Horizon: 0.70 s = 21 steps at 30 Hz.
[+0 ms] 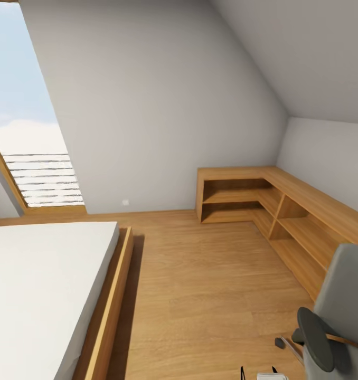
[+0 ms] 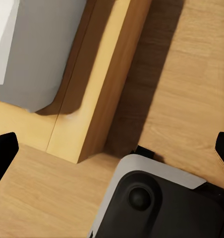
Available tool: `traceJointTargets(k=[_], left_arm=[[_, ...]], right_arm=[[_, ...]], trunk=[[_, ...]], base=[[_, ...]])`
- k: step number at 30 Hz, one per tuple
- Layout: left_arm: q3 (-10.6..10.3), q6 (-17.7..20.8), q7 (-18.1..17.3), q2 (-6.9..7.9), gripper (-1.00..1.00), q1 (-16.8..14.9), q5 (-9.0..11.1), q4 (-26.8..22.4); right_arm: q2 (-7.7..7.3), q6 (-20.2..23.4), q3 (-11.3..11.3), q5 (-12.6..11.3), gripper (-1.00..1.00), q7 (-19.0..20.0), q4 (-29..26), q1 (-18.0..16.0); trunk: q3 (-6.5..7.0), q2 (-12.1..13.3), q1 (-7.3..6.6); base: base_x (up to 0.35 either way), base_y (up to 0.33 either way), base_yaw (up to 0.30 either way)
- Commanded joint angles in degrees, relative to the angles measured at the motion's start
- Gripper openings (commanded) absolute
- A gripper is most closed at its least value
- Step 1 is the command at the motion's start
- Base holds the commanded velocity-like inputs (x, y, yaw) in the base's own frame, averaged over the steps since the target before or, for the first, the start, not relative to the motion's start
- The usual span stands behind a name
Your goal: In the bedroom, organize the workspace by keeping the computer under the desk, ensuring the monitor is on the desk, placing the keyboard on the desk next to the monitor, placing the mouse on the desk next to the keyboard, moving the folder from the swivel chair onto the desk next to the mouse, stacking the notebook on top of the folder with the pen on top of the notebook, and positioning the swivel chair next to the desk.
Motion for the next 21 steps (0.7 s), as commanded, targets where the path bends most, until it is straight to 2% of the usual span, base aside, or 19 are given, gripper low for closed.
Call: traceJointTargets(k=[1,21], left_arm=[[-0.5,-0.1,0.4,0.07,1.00,0.0,0.4,-0.2],[-0.5,-0.2,0.4,0.06,1.00,0.0,0.3,-0.2]], right_arm=[[0.04,-0.1,0.5,-0.2,1.00,-0.4,0.0,0.0],[0.17,-0.1,0.6,-0.2,1.00,-0.3,0.0,0.0]], trunk=[[-0.07,-0.1,0.04],[-0.07,-0.1,0.04]], base=[[0.282,0.000,0.000],[0.319,0.000,0.000]])
